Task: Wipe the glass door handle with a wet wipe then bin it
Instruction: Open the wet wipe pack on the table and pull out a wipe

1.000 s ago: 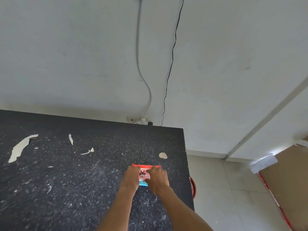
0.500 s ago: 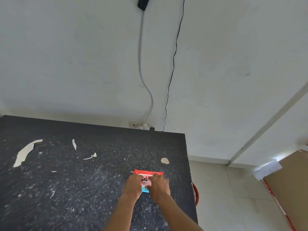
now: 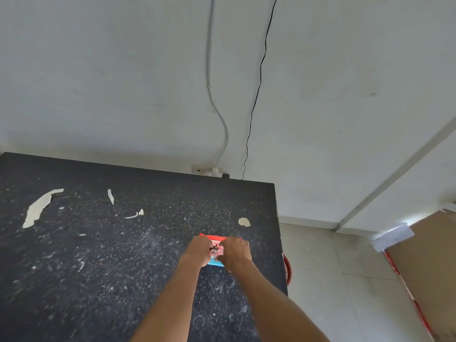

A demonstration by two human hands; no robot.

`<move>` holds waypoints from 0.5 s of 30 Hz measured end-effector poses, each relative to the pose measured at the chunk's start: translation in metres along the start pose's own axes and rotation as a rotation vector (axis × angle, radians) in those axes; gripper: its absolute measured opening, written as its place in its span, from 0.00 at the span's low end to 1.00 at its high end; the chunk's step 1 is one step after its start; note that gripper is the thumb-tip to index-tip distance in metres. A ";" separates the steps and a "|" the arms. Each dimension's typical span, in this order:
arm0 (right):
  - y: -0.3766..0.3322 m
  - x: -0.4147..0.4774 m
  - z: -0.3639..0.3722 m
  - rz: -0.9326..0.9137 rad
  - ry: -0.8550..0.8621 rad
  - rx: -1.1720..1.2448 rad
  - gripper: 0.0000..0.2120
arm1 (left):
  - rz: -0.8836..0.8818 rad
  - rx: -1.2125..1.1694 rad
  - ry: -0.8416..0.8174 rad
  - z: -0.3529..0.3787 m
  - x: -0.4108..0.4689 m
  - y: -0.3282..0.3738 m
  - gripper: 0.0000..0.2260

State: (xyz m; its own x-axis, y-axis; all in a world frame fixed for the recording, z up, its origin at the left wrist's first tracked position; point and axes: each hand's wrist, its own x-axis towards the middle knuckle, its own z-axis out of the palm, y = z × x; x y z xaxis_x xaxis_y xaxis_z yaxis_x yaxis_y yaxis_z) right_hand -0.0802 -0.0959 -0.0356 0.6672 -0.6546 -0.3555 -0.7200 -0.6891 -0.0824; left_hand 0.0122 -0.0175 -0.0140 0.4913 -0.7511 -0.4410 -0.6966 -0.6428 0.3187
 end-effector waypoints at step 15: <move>0.005 0.004 -0.001 -0.109 0.046 -0.137 0.13 | -0.091 -0.068 0.141 0.006 0.007 0.003 0.14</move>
State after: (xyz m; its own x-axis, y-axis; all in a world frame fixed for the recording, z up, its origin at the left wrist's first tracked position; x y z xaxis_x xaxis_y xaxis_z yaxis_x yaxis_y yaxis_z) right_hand -0.0809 -0.1024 -0.0362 0.7503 -0.5847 -0.3085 -0.6119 -0.7909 0.0108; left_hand 0.0110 -0.0238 -0.0210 0.6224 -0.6999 -0.3505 -0.6114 -0.7143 0.3407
